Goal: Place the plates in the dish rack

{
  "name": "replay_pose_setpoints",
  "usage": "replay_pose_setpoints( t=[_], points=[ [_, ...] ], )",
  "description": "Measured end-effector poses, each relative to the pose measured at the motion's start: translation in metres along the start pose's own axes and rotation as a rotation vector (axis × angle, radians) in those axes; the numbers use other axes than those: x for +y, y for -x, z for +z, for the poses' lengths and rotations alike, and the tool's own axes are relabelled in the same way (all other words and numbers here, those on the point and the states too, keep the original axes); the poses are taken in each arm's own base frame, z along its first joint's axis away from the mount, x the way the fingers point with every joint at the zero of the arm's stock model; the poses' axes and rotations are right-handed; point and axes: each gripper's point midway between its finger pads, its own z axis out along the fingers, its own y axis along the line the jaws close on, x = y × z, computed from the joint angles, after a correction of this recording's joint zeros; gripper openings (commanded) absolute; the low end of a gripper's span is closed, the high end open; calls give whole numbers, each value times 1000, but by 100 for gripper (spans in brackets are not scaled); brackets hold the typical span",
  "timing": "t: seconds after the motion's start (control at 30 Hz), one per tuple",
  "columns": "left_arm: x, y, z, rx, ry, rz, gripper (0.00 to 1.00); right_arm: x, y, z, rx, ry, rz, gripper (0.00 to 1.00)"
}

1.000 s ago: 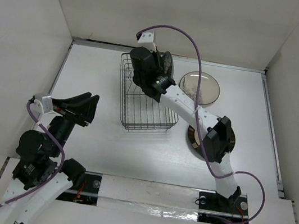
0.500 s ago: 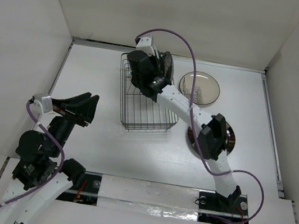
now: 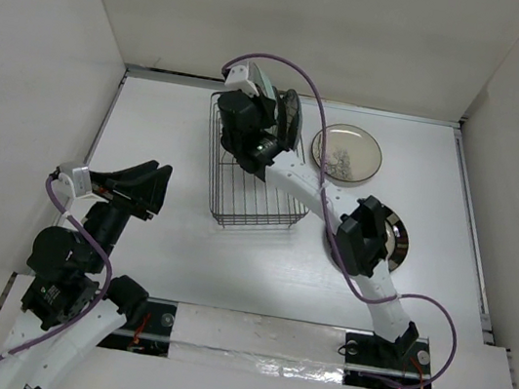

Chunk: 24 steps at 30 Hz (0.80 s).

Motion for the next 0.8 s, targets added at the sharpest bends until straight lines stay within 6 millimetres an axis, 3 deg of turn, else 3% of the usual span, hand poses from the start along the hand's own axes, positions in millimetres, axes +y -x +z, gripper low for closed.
replay_pose_setpoints(
  t=[0.17, 0.3, 0.8],
  points=[
    [0, 0, 0, 0, 0, 0, 38, -2, 5, -4, -16, -41, -25, 0],
    [0, 0, 0, 0, 0, 0, 38, 3, -2, -4, -5, -58, -52, 0],
    [0, -1, 0, 4, -2, -1, 38, 41, -61, 0, 111, 26, 29, 0]
  ],
)
